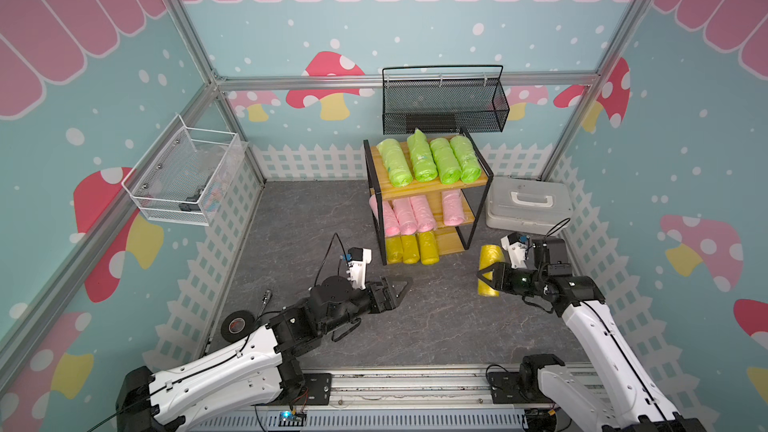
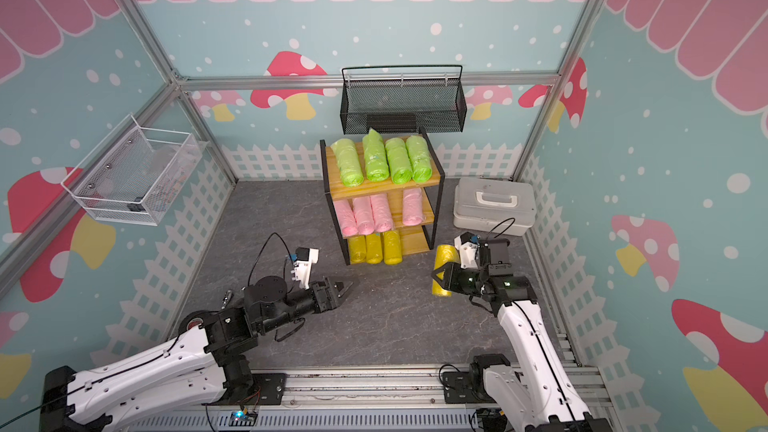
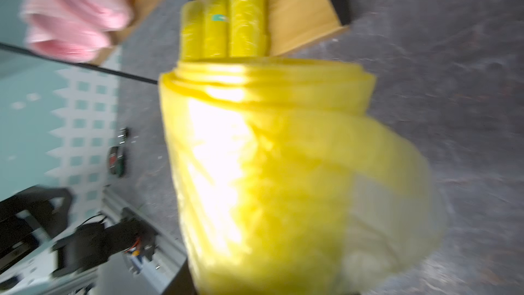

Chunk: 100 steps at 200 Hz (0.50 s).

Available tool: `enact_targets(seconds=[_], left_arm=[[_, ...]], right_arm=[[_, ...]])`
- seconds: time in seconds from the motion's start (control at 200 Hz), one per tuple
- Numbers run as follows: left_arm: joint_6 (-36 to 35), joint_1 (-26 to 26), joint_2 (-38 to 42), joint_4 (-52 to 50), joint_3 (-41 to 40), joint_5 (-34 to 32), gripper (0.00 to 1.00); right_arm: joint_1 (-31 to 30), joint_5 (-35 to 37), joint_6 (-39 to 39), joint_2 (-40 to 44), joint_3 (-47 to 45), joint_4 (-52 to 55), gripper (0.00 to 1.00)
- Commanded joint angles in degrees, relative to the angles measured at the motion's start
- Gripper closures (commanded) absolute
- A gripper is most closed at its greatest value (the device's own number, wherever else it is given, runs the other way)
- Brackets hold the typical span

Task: Sort the rolls of trash bags by color and place them on the shelf
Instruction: Pick up the roll of trash bags from the center of the board.

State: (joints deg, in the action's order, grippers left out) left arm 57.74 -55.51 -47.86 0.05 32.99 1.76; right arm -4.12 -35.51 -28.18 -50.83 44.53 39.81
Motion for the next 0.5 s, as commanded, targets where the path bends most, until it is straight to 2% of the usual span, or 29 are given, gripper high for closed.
enact_targets(seconds=[0.0,0.095,0.245,0.385,0.495], left_arm=[[-2.02,0.41,-2.02,9.24,2.95,7.56,0.01],[-2.94,0.45,-4.04,12.4,4.55,11.8,0.01],[-3.92,0.32,-7.07,15.73,7.18,16.83,0.01],[-4.73,0.3,-9.41,15.77,9.24,18.52,0.01],[-4.65,0.09,-10.7,16.05,10.36,19.4,0.01]], right_arm=[[-0.6,-18.66,-1.32,1.87,2.87,-2.89,1.0],[-2.5,-25.29,-2.91,2.76,4.69,-3.69,1.0],[-7.98,-28.39,-6.25,4.88,6.29,-5.45,1.0],[-17.76,-26.19,-9.39,4.36,6.75,-9.22,1.0],[-21.56,-24.03,-10.46,3.93,7.05,-12.05,1.0]])
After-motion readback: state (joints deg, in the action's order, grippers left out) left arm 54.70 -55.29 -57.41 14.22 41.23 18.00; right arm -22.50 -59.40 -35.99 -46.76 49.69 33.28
